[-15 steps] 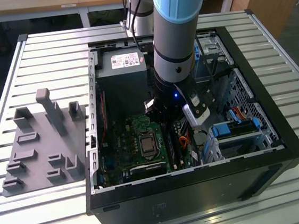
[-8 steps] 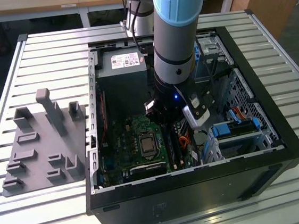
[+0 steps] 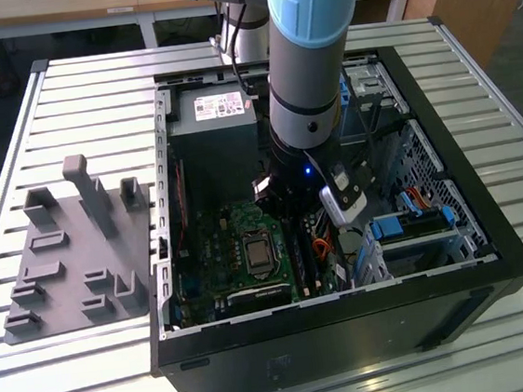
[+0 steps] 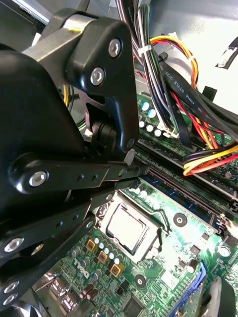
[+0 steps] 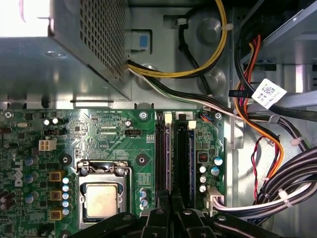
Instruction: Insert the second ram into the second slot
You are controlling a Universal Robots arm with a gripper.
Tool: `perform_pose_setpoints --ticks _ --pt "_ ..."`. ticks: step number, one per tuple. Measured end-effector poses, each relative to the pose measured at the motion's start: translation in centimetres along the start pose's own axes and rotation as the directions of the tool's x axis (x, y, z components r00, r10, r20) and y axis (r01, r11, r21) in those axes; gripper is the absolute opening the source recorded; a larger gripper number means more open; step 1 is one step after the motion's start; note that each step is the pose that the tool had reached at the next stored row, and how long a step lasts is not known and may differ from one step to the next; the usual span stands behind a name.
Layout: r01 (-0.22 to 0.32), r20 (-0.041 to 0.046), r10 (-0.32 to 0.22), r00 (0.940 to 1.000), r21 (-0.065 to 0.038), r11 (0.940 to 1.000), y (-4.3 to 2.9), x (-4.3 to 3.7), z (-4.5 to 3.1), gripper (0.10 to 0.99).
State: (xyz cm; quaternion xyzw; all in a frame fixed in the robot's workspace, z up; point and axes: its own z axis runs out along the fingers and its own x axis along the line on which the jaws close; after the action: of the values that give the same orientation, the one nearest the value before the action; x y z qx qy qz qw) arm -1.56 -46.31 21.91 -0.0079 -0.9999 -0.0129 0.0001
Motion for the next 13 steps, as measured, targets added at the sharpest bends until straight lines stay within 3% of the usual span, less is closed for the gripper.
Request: perform_pose_setpoints --ticks 6,13 --pt "0.000 -0.0054 0.000 1.0000 0.000 1.0000 0.01 0.00 -0.27 0.133" --pt "0.000 -0.0057 0.000 1.0000 0.000 1.0000 -0.03 0.00 -0.28 0.133"
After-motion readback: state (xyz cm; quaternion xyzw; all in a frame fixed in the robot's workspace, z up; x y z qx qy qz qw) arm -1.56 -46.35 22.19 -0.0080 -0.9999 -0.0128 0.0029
